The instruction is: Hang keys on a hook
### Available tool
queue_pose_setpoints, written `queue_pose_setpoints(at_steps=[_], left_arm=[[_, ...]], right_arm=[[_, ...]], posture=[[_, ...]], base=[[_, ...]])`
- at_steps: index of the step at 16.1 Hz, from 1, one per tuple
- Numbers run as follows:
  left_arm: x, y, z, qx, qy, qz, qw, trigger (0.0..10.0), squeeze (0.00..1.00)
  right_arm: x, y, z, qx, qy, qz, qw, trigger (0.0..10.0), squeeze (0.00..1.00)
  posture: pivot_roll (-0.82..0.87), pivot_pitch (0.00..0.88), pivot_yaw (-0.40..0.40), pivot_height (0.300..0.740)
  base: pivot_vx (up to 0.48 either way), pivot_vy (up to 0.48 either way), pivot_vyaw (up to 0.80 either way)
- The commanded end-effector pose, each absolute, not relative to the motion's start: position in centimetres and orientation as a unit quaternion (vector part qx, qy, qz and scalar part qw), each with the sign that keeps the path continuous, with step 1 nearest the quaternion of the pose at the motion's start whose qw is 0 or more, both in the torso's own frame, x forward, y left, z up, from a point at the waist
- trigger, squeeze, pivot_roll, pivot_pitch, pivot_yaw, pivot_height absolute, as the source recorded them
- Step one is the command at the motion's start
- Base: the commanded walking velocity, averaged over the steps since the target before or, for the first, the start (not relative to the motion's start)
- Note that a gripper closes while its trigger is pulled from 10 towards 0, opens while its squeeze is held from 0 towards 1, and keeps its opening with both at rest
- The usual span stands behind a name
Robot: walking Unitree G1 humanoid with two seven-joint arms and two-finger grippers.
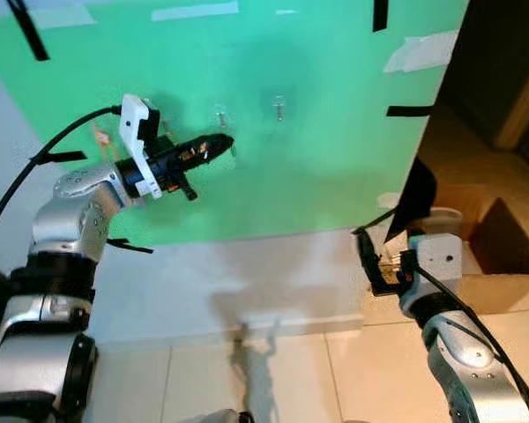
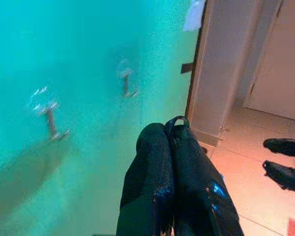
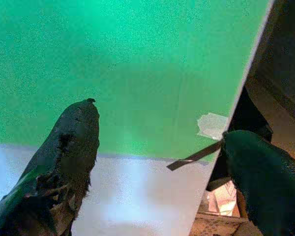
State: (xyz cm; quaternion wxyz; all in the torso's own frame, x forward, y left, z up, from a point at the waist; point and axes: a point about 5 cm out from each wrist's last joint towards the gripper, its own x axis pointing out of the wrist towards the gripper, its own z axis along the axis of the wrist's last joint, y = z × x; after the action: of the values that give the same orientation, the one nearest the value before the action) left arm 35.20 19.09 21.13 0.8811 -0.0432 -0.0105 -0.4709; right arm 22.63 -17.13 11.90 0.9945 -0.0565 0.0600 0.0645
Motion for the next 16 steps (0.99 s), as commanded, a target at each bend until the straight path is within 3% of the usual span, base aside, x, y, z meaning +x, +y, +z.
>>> queue_pose_setpoints(at_steps=[1,6,9,16], left_arm=[[35.6,19.9,21.7,-0.029,-0.01,-0.464,0.885,10.0,0.0],[36.2,21.2,22.7,-0.014,-0.017,-0.446,0.895,10.0,0.0],[37.0,21.9,22.1,0.002,0.0,-0.39,0.921,10.0,0.0],[37.7,20.2,22.2,0.005,0.003,-0.395,0.919,10.0,0.0]], right_arm=[[22.6,-16.5,12.3,-0.057,0.057,0.08,0.994,10.0,0.0],[22.0,-15.8,12.9,-0.046,0.055,0.078,0.994,10.0,0.0],[22.4,-15.4,12.7,-0.043,0.059,0.083,0.994,10.0,0.0],[22.9,-15.3,12.8,-0.039,0.057,0.082,0.994,10.0,0.0]], posture=[[-0.16,0.0,0.122,0.74],[-0.15,0.0,0.137,0.74],[-0.13,0.0,0.133,0.74],[-0.1,0.0,0.126,0.74]], base=[[0.0,0.0,0.0],[0.0,0.0,0.0],[0.0,0.0,0.0],[0.0,0.0,0.0]])
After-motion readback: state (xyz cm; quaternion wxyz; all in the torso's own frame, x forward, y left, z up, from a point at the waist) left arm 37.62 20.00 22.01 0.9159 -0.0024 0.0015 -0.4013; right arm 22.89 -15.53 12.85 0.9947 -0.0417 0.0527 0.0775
